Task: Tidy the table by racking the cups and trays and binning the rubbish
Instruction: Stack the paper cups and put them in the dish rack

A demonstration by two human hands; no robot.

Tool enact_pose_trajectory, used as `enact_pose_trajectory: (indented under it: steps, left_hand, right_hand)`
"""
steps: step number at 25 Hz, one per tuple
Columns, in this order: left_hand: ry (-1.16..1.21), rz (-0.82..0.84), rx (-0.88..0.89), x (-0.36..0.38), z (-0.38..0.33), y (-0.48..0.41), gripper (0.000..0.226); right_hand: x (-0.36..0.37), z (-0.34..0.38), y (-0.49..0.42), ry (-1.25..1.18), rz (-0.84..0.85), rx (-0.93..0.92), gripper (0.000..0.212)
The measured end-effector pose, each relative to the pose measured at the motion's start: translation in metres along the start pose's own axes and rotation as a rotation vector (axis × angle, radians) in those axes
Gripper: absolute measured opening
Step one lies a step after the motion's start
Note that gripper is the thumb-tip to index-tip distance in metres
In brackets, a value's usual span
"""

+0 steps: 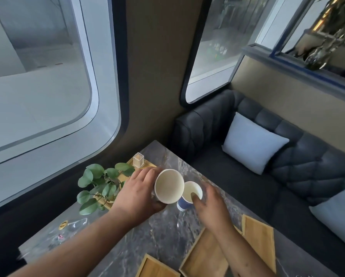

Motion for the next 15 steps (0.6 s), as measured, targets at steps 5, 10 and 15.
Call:
enact_pose_trajectory:
  steps: [5, 10, 15]
  left_hand:
    - [0.026, 0.010, -0.037, 0.014, 0.014, -0.007, 0.088]
    - [0.017, 0.034, -0.063, 0.018, 0.026, -0.005, 0.092]
    - [-0.020, 0.049, -0.054, 0.017, 0.024, -0.004, 0.094]
  right_hand:
    - [0.030, -0.023, -0.042, 0.193, 0.126, 0.085, 0.104]
    - [0.060, -0.039, -0.058, 0.329, 0.184, 0.128, 0.111]
    - [0.047, -0.028, -0.049, 0.301, 0.094, 0.081, 0.095]
Point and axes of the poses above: each hand's wrist, its own y-axis away from the middle knuckle, its own x-axis out of the palm, z = x × y, the point moved 2 cm from there along -y, towards the middle knuckle, and after that the axes turned 9 degrees about -y, right-handed, at the moved point
